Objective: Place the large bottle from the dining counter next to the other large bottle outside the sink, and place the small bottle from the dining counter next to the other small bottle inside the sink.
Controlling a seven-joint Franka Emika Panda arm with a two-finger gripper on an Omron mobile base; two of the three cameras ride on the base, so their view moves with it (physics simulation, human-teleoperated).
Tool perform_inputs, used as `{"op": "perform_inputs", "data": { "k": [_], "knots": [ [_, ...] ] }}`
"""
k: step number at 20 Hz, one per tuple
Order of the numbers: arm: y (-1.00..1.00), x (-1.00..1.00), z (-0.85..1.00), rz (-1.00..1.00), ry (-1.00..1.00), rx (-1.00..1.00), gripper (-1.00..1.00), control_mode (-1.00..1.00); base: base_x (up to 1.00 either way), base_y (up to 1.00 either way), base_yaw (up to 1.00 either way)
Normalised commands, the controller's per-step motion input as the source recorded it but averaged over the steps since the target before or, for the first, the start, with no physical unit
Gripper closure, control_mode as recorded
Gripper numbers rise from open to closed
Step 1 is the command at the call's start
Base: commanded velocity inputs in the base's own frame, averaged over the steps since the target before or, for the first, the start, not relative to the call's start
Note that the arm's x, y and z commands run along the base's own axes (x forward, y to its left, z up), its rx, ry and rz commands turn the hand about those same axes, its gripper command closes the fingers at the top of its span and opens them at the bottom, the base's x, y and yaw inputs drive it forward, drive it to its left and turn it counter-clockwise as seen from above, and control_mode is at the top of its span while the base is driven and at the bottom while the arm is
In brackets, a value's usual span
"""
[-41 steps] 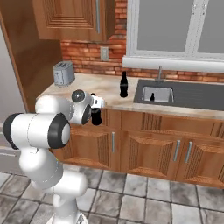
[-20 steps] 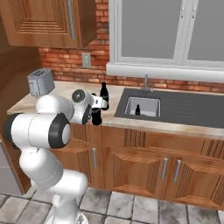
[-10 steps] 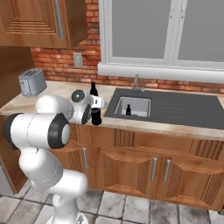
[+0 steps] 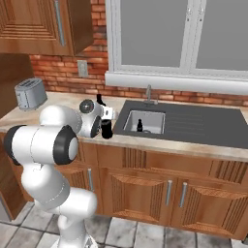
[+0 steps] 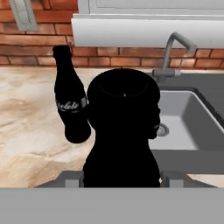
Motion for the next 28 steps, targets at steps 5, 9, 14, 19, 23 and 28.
{"op": "perform_inputs", "data": {
  "k": [5, 9, 14, 19, 23, 28],
  "knots": [
    [0.00, 0.00, 0.00, 0.00, 0.00, 0.00, 1.00, 1.00, 0.30, 0.03, 0.00],
    [0.00, 0.00, 0.00, 0.00, 0.00, 0.00, 1.00, 1.00, 0.14, 0.14, 0.00],
    [0.00, 0.00, 0.00, 0.00, 0.00, 0.00, 1.00, 1.00, 0.10, 0.21, 0.00],
    [0.00, 0.00, 0.00, 0.00, 0.00, 0.00, 1.00, 1.00, 0.07, 0.27, 0.00],
    [0.00, 0.00, 0.00, 0.00, 0.00, 0.00, 1.00, 1.00, 0.03, 0.28, 0.05],
    [0.00, 0.00, 0.00, 0.00, 0.00, 0.00, 1.00, 1.00, 0.03, 0.32, 0.08]
  ]
}}
